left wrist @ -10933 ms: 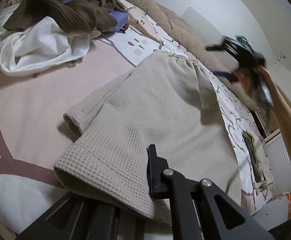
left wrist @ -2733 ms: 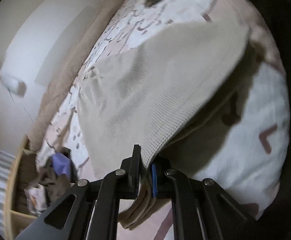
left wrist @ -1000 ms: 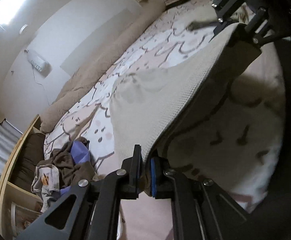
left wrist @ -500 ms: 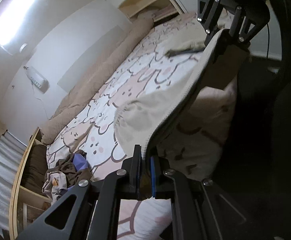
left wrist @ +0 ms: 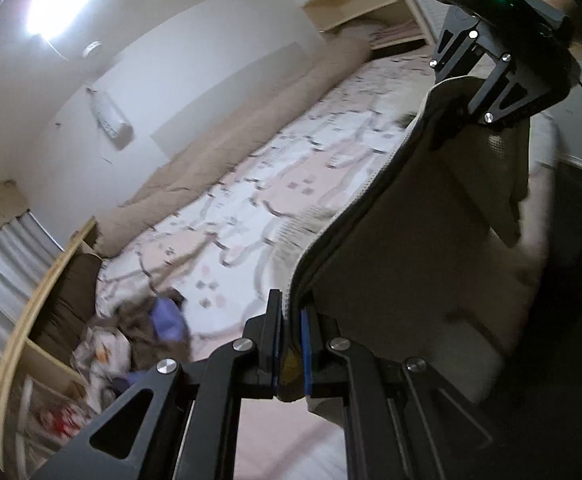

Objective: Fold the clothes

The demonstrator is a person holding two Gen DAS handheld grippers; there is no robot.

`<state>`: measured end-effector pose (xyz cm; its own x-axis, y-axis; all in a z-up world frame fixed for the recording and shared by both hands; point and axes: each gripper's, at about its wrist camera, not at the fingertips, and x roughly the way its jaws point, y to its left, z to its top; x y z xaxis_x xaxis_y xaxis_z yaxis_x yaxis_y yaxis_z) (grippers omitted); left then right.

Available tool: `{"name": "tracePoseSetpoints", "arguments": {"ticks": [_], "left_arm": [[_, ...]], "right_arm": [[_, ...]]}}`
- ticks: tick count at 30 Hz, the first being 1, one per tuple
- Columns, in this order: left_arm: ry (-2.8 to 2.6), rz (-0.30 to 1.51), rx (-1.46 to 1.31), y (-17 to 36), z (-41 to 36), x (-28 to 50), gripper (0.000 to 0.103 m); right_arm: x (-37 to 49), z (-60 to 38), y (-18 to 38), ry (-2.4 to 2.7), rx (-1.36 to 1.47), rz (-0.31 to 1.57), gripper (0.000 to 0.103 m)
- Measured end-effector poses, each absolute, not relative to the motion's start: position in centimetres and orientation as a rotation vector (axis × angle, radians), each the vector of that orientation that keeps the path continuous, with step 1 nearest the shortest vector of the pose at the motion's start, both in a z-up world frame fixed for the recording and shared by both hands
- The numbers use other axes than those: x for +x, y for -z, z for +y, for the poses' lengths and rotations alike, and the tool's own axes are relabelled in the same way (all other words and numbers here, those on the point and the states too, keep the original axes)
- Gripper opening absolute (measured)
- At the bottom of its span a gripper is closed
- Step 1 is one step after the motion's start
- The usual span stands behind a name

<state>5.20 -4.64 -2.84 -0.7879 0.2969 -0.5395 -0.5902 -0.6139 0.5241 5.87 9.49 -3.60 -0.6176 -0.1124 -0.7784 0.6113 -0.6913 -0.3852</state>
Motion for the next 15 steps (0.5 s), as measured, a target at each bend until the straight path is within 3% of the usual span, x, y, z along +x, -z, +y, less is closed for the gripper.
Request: {"name": "tracePoseSetpoints", "arguments": {"ticks": [6, 15], "left_arm": [[-2.369, 0.87, -0.754, 3.4, -3.2, -8.3, 0.009], [-2.23, 0.769, -1.078, 11.2, -0.9, -20.3, 0.011]], "right_arm": [[-6.4, 9.8, 2.8, 2.357, 1.122, 0.846, 0.006], [-20.4, 10.4, 10.7, 2.183, 1.439, 0.772, 0.006]]}}
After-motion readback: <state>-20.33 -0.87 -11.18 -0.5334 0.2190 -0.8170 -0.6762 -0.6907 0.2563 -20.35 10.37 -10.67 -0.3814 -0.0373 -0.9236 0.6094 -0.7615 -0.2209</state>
